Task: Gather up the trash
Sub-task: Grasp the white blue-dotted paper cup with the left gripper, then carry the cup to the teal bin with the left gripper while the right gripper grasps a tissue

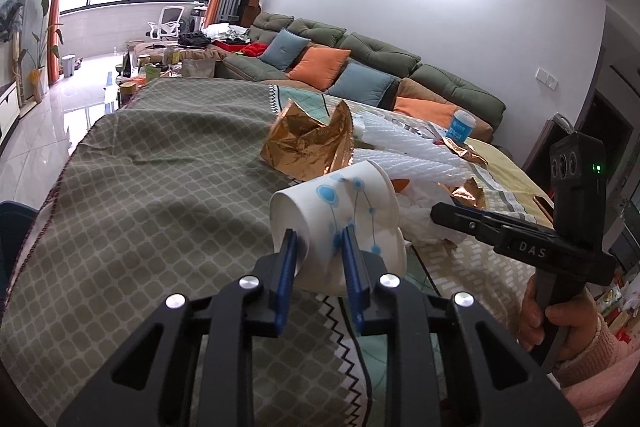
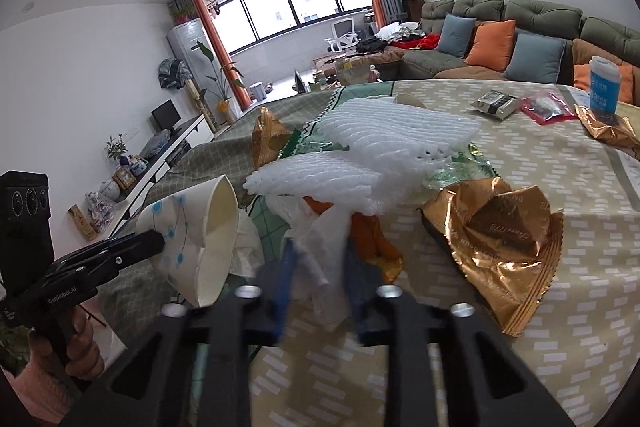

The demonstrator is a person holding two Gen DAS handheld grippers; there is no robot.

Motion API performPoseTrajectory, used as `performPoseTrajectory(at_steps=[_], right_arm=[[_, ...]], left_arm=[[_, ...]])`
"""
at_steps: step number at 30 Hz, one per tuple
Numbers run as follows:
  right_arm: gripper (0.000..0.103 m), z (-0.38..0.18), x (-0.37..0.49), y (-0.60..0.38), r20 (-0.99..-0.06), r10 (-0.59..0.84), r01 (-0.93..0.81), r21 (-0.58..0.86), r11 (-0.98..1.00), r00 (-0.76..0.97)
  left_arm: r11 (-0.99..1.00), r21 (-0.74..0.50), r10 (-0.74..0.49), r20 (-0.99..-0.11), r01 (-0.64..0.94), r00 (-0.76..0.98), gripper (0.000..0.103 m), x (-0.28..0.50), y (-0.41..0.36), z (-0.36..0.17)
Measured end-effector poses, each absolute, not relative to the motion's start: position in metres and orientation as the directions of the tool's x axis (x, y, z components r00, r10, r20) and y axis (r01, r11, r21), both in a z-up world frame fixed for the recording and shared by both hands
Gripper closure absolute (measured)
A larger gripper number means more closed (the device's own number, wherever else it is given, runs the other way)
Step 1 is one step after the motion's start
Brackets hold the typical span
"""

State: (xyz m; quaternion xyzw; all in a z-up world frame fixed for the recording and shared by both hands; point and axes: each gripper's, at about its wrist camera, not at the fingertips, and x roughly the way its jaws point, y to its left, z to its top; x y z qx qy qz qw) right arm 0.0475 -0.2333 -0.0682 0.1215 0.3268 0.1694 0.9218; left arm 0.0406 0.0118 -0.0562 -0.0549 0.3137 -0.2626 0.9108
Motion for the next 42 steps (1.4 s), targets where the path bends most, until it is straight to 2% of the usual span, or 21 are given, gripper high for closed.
performPoseTrajectory(at_steps=[23,32,42], right_arm=[[0.099,-0.002,0.040,-0.180,-0.370,0.672,-0.550,0.390,0.739,0.641],[0.099,0.012,0.071,-0.116,-0.360,0.764,-0.682,0.348,0.643,0.536],[0.099,0.009,0.102,-0.029,-0.382,0.845,-0.770,0.379,0.513,0.375]], left_arm=[[0.924,-0.275,-0.369,-0.456,0.266,0.810,0.080,0.016,0.099,-0.019],[0.957,-0.271,-0.219,-0.438,0.104,0.872,0.080,0.002,0.161,-0.013],[0.965,-0.248,-0.037,-0.460,-0.089,0.887,0.080,-0.005,0.229,-0.013]])
